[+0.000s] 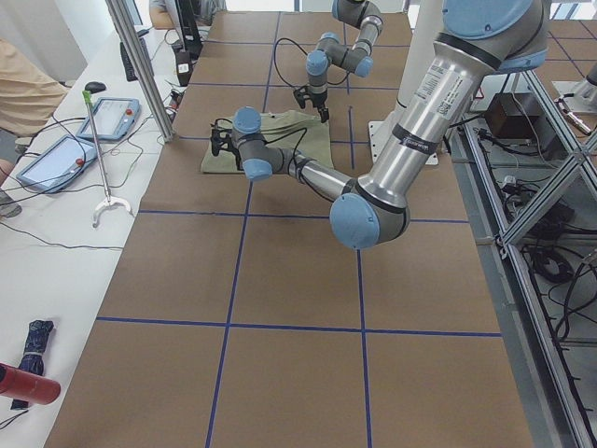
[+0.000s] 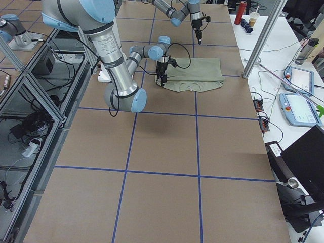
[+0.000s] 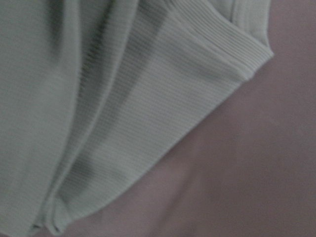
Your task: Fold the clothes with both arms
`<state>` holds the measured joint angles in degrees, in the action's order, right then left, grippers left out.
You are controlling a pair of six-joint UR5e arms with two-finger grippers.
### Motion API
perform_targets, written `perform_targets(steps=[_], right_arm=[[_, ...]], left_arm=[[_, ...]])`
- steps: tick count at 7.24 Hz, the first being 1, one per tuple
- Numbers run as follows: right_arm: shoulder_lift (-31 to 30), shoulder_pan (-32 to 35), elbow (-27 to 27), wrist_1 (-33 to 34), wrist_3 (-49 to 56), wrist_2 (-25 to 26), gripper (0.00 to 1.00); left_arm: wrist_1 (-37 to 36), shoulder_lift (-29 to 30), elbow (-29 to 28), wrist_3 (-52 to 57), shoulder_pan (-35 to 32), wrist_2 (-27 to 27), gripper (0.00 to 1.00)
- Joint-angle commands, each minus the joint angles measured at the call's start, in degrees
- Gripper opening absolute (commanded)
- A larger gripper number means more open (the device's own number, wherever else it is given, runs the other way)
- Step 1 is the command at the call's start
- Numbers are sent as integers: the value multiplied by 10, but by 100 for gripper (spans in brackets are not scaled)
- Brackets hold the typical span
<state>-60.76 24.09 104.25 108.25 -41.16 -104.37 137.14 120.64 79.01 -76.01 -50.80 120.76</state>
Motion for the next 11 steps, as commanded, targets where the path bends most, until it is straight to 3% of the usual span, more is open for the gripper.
perform_targets(steps=[1, 4, 5, 6, 11], right_arm=[[-34, -5, 49, 24, 13, 13, 100], [64, 15, -9, 29, -2, 18, 100], [107, 15, -63, 9, -29, 24, 100], [134, 16, -144, -79, -59, 28, 100], [120, 91, -195, -98, 5, 25, 100]], left_arm=[[1, 0, 3, -1, 0, 0, 35], [1, -1, 14, -2, -3, 2, 35], [1, -12, 25, -2, -3, 13, 35], [1, -29, 43, -2, -3, 15, 35], [1, -32, 46, -2, -3, 17, 36]])
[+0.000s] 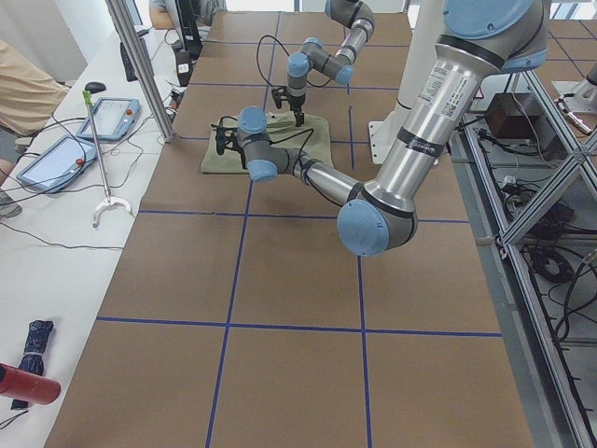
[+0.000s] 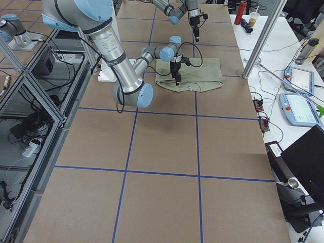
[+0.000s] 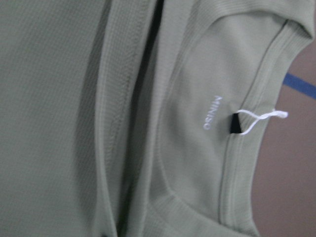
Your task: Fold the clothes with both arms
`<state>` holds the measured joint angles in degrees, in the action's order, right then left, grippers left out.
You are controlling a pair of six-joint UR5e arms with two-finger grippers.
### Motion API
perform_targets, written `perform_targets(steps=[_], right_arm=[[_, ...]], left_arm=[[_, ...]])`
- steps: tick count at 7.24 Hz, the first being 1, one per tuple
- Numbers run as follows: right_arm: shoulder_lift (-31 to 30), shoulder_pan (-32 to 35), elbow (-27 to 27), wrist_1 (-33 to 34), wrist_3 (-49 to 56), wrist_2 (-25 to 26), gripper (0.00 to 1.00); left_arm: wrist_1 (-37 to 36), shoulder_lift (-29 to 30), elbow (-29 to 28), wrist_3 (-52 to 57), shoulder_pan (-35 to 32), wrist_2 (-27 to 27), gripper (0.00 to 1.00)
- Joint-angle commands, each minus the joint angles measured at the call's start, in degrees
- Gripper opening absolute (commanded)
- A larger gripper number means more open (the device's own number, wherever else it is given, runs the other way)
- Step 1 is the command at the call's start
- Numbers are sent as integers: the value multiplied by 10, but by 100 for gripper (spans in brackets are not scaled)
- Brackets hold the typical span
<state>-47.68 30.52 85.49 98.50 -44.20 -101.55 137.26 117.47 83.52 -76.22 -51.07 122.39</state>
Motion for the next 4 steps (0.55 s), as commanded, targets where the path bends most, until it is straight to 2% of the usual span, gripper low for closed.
perform_targets(steps=[1, 2, 4], right_arm=[[-47, 66, 13, 2, 79, -24, 100], [-54, 70, 27, 6, 83, -32, 100], [-2, 75, 8, 1, 49, -32, 100]], left_arm=[[-1, 0, 3, 0, 0, 0, 36], [-1, 0, 4, 0, 0, 0, 36], [-1, 0, 12, 0, 0, 0, 36]])
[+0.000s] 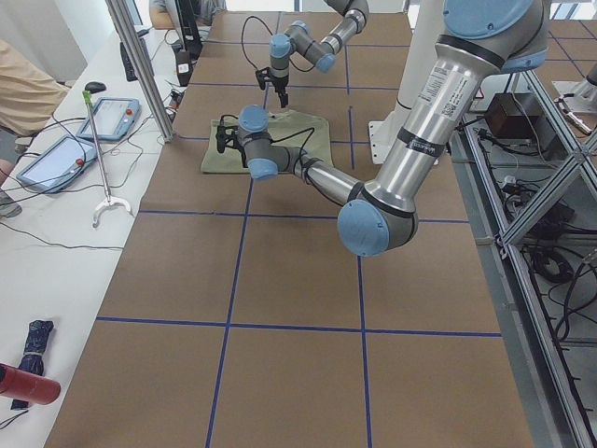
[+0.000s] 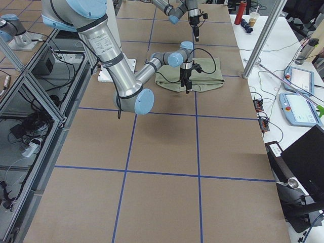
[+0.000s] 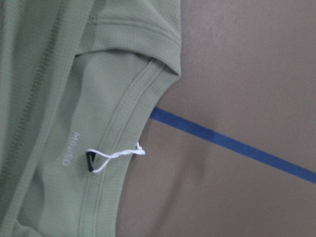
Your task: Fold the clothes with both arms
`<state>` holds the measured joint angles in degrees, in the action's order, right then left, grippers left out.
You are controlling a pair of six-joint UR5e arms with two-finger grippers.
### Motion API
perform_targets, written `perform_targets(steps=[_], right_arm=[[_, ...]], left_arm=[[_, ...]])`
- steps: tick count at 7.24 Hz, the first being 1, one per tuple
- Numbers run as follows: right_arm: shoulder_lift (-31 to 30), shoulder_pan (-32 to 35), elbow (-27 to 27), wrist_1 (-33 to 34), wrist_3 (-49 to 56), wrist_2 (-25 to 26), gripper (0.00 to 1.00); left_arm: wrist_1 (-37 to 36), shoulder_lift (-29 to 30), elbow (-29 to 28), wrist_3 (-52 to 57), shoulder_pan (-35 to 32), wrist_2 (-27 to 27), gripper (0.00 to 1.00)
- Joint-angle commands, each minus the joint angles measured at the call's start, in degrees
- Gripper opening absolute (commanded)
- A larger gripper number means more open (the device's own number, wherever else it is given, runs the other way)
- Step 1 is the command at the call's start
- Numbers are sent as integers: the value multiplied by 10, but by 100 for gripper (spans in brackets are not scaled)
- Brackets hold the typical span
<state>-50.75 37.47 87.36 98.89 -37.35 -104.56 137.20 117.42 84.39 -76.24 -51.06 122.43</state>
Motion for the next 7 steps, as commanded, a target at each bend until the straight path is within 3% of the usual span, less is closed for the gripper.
perform_targets(steps=[1, 2, 3, 4, 5, 6, 7], right_arm=[[69, 6, -46, -6, -60, -2, 100], [114, 6, -94, -7, -79, -2, 100], [119, 4, -105, -29, -100, -5, 100], [109, 4, -88, -43, -177, -51, 100], [91, -6, -43, -44, -320, -63, 100], [36, -41, 53, -47, -471, -47, 100], [-34, -81, 127, -80, -603, 3, 100]], left_arm=[[0, -1, 9, 0, -1, 0, 36], [0, -8, 19, 0, -1, 1, 36], [0, -17, 34, 0, -1, 1, 36], [-19, -16, 47, 0, 0, 4, 36], [-35, -16, 61, 0, 0, 3, 40], [-35, -17, 63, 0, 0, 3, 45], [-35, -16, 63, 0, 0, 2, 58]])
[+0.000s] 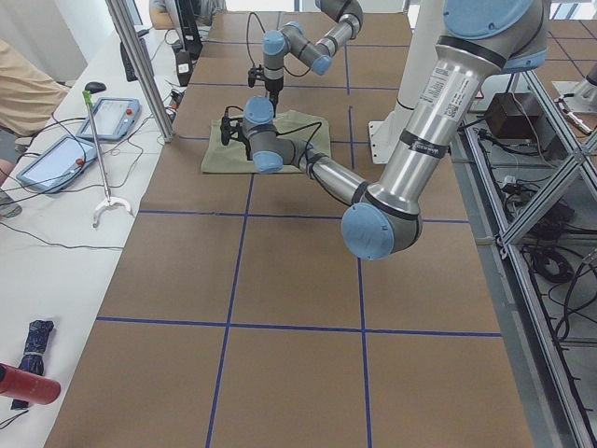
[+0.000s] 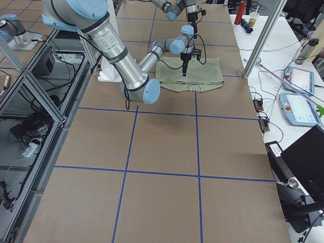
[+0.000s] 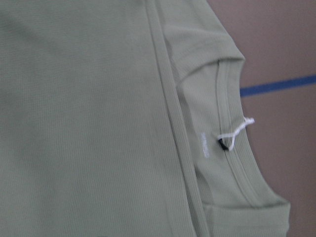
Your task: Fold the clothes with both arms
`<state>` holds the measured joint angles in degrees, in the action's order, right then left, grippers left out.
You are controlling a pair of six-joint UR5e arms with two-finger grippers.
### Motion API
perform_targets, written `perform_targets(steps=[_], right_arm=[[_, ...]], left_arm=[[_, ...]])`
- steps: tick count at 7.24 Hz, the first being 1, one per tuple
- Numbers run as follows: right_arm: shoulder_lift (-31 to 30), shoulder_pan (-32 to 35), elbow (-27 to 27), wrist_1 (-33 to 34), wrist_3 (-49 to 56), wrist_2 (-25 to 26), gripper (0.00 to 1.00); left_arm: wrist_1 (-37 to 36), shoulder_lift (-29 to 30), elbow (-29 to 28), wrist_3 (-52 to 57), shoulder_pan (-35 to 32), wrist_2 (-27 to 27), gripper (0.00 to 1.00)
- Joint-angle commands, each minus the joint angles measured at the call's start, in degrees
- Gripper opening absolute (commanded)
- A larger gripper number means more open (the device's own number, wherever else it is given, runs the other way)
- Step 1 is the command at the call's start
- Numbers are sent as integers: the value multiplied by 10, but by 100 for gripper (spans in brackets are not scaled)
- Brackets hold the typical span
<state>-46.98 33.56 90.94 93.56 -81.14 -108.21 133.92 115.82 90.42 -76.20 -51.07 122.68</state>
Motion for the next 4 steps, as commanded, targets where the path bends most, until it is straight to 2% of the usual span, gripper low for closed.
perform_targets(steps=[1, 2, 3, 4], right_arm=[[-103, -95, 120, -51, -273, 138, 96], [-107, -111, 122, -51, -339, 147, 95], [-122, -122, 123, -51, -409, 153, 92], [-134, -126, 124, -52, -422, 152, 91]], left_arm=[[-3, 3, 5, 2, 3, 0, 100], [-2, 0, 11, 2, 2, 1, 100], [17, -31, 40, 6, 0, 17, 100], [27, -38, 51, 7, 2, 30, 100]])
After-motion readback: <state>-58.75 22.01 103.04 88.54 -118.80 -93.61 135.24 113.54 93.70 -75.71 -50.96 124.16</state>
